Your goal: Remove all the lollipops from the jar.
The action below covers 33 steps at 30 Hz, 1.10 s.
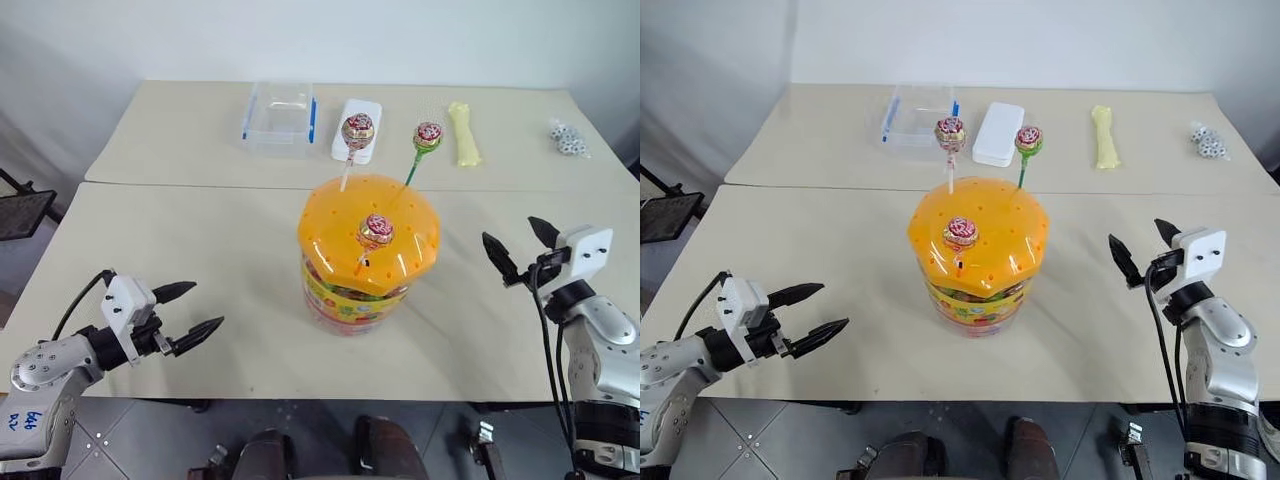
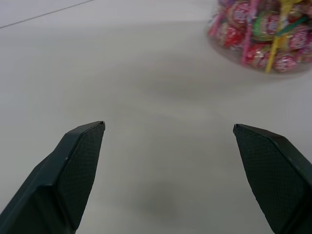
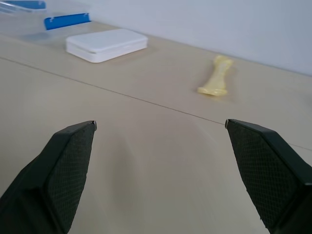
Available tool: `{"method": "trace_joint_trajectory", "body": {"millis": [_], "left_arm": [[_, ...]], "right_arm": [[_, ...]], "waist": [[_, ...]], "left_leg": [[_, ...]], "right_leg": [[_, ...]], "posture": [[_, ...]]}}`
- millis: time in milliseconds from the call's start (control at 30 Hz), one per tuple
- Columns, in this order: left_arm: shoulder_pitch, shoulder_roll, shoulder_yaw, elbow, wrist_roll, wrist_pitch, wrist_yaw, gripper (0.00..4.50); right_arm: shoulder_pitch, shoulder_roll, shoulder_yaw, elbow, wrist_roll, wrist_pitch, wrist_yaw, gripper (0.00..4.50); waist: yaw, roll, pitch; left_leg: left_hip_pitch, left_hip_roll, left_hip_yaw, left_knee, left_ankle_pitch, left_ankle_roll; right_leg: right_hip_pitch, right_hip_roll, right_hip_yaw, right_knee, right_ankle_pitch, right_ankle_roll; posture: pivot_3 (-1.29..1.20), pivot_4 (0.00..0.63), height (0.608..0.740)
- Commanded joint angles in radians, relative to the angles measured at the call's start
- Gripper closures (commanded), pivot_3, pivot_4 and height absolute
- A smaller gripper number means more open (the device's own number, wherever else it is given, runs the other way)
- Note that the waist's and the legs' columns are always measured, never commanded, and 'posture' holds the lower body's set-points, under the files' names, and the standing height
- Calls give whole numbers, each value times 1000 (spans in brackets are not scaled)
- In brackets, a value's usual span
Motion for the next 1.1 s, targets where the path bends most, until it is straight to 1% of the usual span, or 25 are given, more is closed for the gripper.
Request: {"method": "trace_joint_trajectory", "body": {"millis": [33,67,100,133,167,200,233,300,333,367,433,500,567,600,633,733,800,933,1000,1100], "left_arm": [[-38,1,46,-18,-60,8,4,0],[-119,-5,98,0,-184,10,-46,0],[-178,-9,138,15,-274,11,-87,0],[-242,39,152,46,-278,12,-113,0],[-323,81,158,77,-295,63,-89,0],[-379,113,155,93,-328,127,-78,0],[-440,142,138,112,-377,196,-95,0],[-521,180,93,138,-457,291,-186,0],[-555,191,70,154,-473,322,-220,0],[-590,197,46,172,-480,343,-250,0],[-680,181,-14,226,-469,359,-298,0],[-765,151,-82,287,-432,344,-353,0],[-858,98,-151,357,-391,315,-409,0],[-889,81,-169,382,-381,309,-429,0],[-944,37,-202,423,-356,288,-443,0],[-1104,-94,-295,535,-308,279,-502,0],[-1171,-152,-336,593,-276,266,-553,0],[-1272,-274,-371,719,-200,170,-584,0],[-1312,-308,-370,774,-191,169,-612,0],[-1347,-335,-380,811,-176,175,-667,0]], "right_arm": [[12,-32,-23,-43,48,4,58,56],[62,-60,-69,-129,140,59,116,56],[101,-79,-102,-193,205,99,156,56],[161,-114,-148,-281,301,153,223,56],[210,-147,-194,-349,371,220,238,56],[243,-159,-232,-398,409,249,227,56],[291,-164,-288,-466,477,268,239,56],[374,-173,-370,-568,550,292,258,56],[411,-173,-407,-618,607,312,276,56],[433,-170,-433,-661,646,322,272,56],[489,-176,-475,-755,720,347,274,56],[537,-170,-491,-834,762,357,270,56],[574,-144,-492,-909,811,349,267,56],[587,-137,-492,-931,821,347,259,56],[609,-125,-501,-956,817,334,268,56],[665,-81,-557,-1023,881,309,201,56],[687,-49,-568,-1050,890,289,157,56],[718,-22,-580,-1129,1033,248,37,56],[752,-18,-569,-1157,1015,242,93,56],[785,11,-545,-1180,966,219,106,56]], "waist": [[3,0,0],[8,1,1],[16,2,1],[31,2,1],[31,2,1],[33,2,1],[33,2,1],[28,2,0],[25,2,0],[23,2,0],[22,2,0],[22,0,1],[26,-1,1],[28,-1,1],[28,-2,1],[48,-4,2],[55,-6,2],[47,-7,2],[40,-7,2],[27,-7,2]], "left_leg": [[0,0,0,0,0,0],[-1,0,0,0,0,0],[-2,0,0,0,0,0],[-4,0,-2,1,0,0],[-5,1,-3,3,0,0],[-6,0,-5,3,0,0],[-5,0,-4,4,0,0],[-2,-1,-3,3,0,0],[1,-1,-3,0,0,0],[2,-1,-2,-1,0,0],[2,-1,-2,-1,0,0],[1,0,-1,0,0,0],[1,0,2,1,0,-1],[1,-1,2,1,0,-1],[1,-1,2,1,0,-1],[-2,-2,-2,4,0,0],[-3,-3,-1,4,0,0],[-4,-3,1,4,0,0],[-3,-2,1,4,0,0],[-3,-2,0,3,1,0]], "right_leg": [[0,0,0,0,0,0],[0,-1,0,0,0,0],[0,-1,-1,0,0,0],[-1,-1,-2,1,0,0],[-1,0,-4,1,0,0],[-1,0,-5,2,0,0],[0,0,-5,2,0,0],[3,0,-6,0,0,1],[6,0,-5,-1,0,1],[6,0,-4,-2,1,1],[5,1,-3,-3,0,1],[5,3,-3,-3,0,1],[5,3,-3,-3,0,1],[5,3,-3,-3,0,1],[5,3,-3,-3,0,1],[5,3,-3,-3,1,1],[5,3,-3,-6,1,1],[5,4,-3,-9,1,2],[5,4,-3,-9,1,2],[5,5,-3,-9,1,1]], "posture": [[0,150,740],[0,150,740],[0,150,740],[0,150,740],[0,150,740],[0,150,740],[0,150,740],[0,150,740],[0,150,740],[0,150,740],[0,150,740],[0,150,740],[0,150,740],[0,150,740],[0,150,740],[0,150,740],[0,150,740],[0,150,740],[0,150,740],[0,150,740]]}}
